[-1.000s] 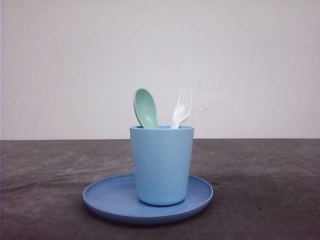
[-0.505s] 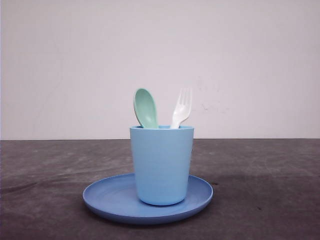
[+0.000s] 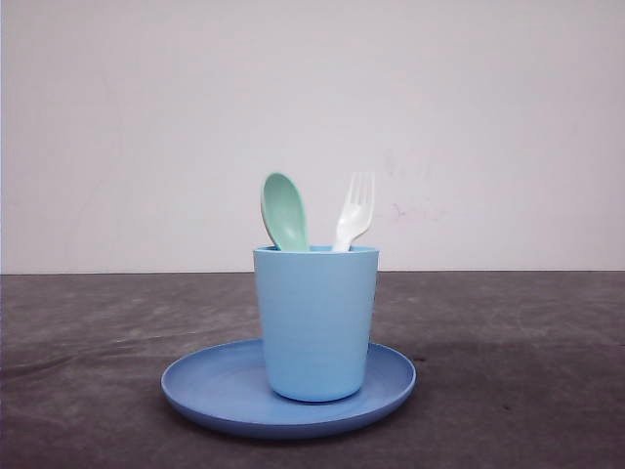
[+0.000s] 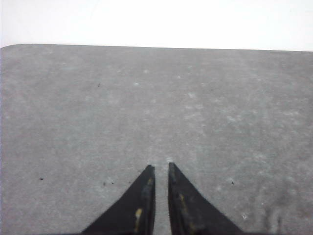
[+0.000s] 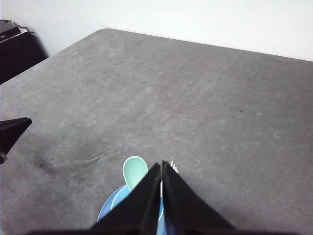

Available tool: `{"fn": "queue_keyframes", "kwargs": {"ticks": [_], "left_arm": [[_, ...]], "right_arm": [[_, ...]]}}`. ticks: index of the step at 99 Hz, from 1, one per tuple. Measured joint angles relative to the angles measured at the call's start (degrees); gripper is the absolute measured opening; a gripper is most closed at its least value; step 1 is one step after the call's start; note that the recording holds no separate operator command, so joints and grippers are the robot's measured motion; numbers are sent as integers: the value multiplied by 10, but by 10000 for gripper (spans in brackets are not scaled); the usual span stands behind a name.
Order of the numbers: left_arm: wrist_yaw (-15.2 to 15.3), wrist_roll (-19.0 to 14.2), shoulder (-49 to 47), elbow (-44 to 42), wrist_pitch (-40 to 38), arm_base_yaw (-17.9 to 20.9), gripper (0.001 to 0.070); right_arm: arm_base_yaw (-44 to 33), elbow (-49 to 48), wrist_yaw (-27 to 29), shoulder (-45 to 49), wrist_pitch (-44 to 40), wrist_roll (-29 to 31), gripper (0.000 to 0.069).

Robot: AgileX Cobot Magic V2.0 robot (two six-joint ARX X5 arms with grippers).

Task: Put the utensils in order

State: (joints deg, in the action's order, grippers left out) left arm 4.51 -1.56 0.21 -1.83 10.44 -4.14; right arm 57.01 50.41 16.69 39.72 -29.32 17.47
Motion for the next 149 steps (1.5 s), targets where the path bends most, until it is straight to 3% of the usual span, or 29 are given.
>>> {"fn": "queue_keyframes", "kwargs": {"ticks": [31,115,134,149], "left_arm": [[0,-15,0,0,0,0,23],[0,-15,0,0,0,0,23],[0,-15,0,0,0,0,23],[0,-15,0,0,0,0,23]], "right_arm": [[0,0,0,0,0,0,4],[0,0,2,0,0,0,4],[-14,0,62,-2,0,-9,4],[-75,0,107,-4,35,-57,4]]}}
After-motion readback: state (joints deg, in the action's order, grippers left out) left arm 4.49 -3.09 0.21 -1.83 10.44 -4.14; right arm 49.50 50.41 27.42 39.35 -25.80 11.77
